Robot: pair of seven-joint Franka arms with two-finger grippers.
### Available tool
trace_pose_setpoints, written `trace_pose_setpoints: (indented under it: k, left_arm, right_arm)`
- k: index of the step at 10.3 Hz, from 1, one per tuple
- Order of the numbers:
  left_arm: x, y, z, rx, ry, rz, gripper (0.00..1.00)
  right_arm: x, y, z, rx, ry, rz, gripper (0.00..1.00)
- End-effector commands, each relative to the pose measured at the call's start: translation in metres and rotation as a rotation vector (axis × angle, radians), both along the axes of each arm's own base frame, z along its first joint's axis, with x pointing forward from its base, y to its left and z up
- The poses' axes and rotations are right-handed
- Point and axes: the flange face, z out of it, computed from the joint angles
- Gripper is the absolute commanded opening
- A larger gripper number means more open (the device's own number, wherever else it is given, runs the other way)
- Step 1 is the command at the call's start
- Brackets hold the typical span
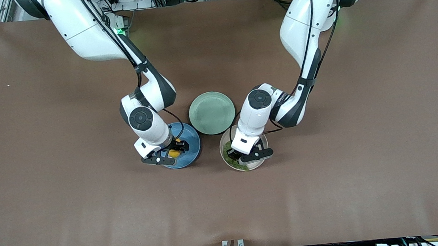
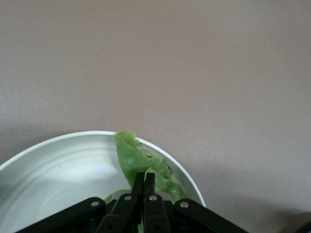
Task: Pick lemon and lettuce from blue and beige plates
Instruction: 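Close the left gripper on the lettuce while the right gripper grasps the lemon, then lift the lettuce with the left gripper while the right gripper lifts the lemon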
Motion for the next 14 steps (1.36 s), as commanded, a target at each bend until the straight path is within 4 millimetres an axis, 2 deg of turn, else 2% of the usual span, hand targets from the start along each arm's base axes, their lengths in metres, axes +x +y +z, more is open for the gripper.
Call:
trace_pose_setpoints:
  k: [1,2,4,6,7,8,11,13,14]
  left_arm:
    - [-0.003,0.002,0.023,0.009,-0.015,0.009,0.00]
    - [-0.007,0.005,0.037,0.032,0.012,0.013,0.00]
    - [-0.009,0.008,0.073,0.077,0.053,0.012,0.00]
    - [-0.010,0.016,0.099,0.122,0.097,0.008,0.00]
    - [-0.011,0.021,0.111,0.149,0.118,-0.005,0.00]
    - [-0.011,0.026,0.122,0.164,0.131,-0.008,0.00]
    - [0.017,0.078,0.138,0.198,0.162,-0.007,0.00]
    - [0.034,0.120,0.148,0.232,0.192,-0.025,0.00]
    - [0.043,0.145,0.151,0.250,0.216,-0.035,0.00]
  right_arm:
    - [-0.001,0.001,0.002,-0.009,-0.008,-0.002,0.23]
    - [0.001,0.000,0.009,-0.007,-0.010,-0.002,0.16]
    - [0.004,-0.006,0.040,-0.016,0.025,-0.015,0.16]
    - [0.009,-0.025,0.079,-0.028,0.052,-0.010,0.16]
    - [0.013,-0.043,0.100,-0.023,0.067,-0.004,0.16]
    - [0.017,-0.065,0.120,-0.011,0.083,0.028,0.16]
    - [0.030,-0.149,0.161,0.003,0.105,0.119,0.16]
    - [0.032,-0.216,0.165,0.003,0.112,0.167,0.16]
    - [0.033,-0.241,0.163,0.002,0.115,0.200,0.17]
